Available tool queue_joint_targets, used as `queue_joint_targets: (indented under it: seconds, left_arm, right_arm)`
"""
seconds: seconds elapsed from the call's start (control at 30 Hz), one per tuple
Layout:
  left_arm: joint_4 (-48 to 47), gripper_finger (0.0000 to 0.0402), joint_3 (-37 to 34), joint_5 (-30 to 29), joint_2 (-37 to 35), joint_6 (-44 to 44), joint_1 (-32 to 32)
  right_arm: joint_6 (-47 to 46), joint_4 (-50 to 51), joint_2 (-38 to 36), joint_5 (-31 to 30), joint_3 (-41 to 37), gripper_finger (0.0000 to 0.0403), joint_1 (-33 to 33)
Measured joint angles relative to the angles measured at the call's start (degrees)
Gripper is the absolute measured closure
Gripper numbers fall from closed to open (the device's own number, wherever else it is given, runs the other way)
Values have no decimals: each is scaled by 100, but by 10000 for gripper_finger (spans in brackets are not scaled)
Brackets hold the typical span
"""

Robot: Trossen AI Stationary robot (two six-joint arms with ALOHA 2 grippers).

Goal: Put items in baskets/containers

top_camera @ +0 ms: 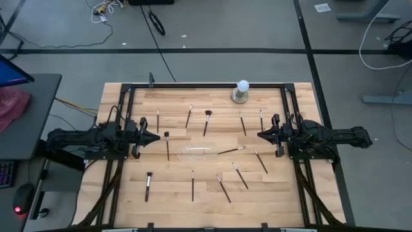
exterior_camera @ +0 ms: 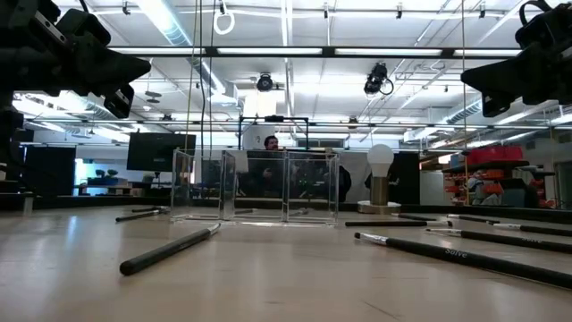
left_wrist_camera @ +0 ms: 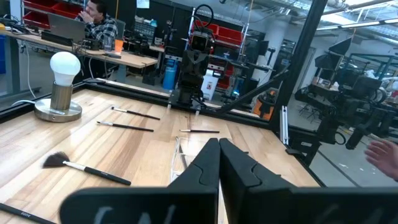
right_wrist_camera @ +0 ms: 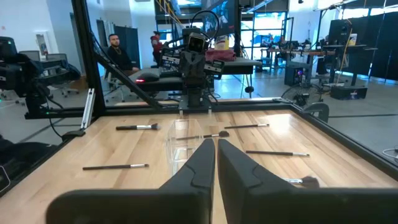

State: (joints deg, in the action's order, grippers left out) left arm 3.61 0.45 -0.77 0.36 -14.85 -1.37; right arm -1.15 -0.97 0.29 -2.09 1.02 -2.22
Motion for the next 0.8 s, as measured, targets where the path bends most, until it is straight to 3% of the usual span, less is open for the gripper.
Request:
queue_joint_targets:
  seconds: [0.8]
  left_arm:
    - [-2, 399, -2, -1, 0, 0, 0]
  right_arm:
    - [16, -65, -1, 0, 0, 379, 0]
